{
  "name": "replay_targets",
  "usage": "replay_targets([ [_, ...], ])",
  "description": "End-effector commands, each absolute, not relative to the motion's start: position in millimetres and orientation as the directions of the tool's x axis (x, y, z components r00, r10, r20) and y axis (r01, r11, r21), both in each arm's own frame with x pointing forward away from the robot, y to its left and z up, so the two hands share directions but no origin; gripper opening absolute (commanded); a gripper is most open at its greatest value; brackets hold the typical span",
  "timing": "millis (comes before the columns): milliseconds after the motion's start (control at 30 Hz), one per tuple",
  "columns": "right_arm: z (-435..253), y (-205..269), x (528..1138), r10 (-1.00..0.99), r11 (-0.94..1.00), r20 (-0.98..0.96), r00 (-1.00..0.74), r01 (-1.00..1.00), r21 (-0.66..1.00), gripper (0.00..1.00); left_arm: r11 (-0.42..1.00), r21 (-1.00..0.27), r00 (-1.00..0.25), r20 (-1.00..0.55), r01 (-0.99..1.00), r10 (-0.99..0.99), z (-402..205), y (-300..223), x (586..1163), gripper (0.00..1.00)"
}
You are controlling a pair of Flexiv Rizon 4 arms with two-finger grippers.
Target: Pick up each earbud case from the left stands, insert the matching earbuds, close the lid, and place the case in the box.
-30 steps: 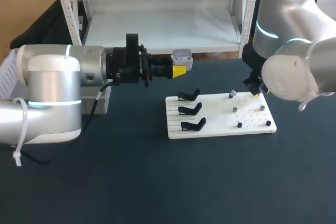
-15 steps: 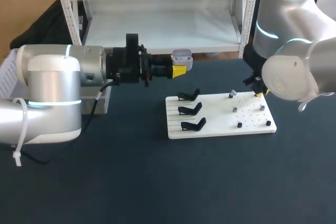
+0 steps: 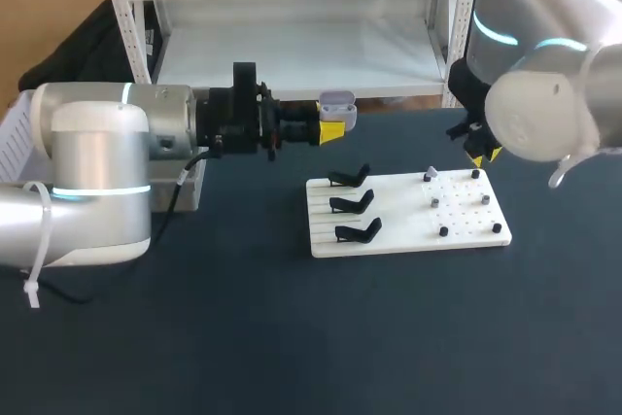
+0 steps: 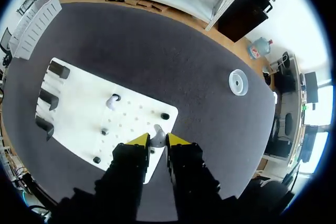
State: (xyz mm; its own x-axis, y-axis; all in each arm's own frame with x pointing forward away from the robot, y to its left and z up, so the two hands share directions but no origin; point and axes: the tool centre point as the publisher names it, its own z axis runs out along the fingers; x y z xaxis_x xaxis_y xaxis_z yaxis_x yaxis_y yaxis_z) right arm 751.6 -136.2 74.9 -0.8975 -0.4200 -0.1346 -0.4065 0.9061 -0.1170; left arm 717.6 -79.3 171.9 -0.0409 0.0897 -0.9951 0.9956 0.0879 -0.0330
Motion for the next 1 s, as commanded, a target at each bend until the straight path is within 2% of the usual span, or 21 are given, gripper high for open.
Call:
replay_targets([
  [33,133,-119,718,-0.433,0.899,-0.12,-0.893,-0.418,-0.132,0.0,0.085,-0.034,-0.041,-0.995,0.996,0.089,172,-80,719,0.0],
  [267,183,-75,688,-0.48,0.871,-0.109,-0.871,-0.457,-0.18,0.0,0.085,-0.034,-0.041,-0.995,0.996,0.089,172,-80,719,0.0],
  [400,203,-50,678,-0.493,0.869,-0.14,-0.859,-0.476,-0.136,0.0,0.085,-0.034,-0.041,-0.995,0.996,0.089,172,-80,719,0.0],
  [700,233,-2,660,-0.633,0.77,-0.095,-0.768,-0.613,-0.178,0.0,0.085,-0.034,-0.041,-0.995,0.996,0.089,172,-80,719,0.0],
  [1000,233,-2,660,-0.633,0.77,-0.095,-0.768,-0.613,-0.178,0.0,0.085,-0.034,-0.041,-0.995,0.996,0.089,172,-80,719,0.0],
])
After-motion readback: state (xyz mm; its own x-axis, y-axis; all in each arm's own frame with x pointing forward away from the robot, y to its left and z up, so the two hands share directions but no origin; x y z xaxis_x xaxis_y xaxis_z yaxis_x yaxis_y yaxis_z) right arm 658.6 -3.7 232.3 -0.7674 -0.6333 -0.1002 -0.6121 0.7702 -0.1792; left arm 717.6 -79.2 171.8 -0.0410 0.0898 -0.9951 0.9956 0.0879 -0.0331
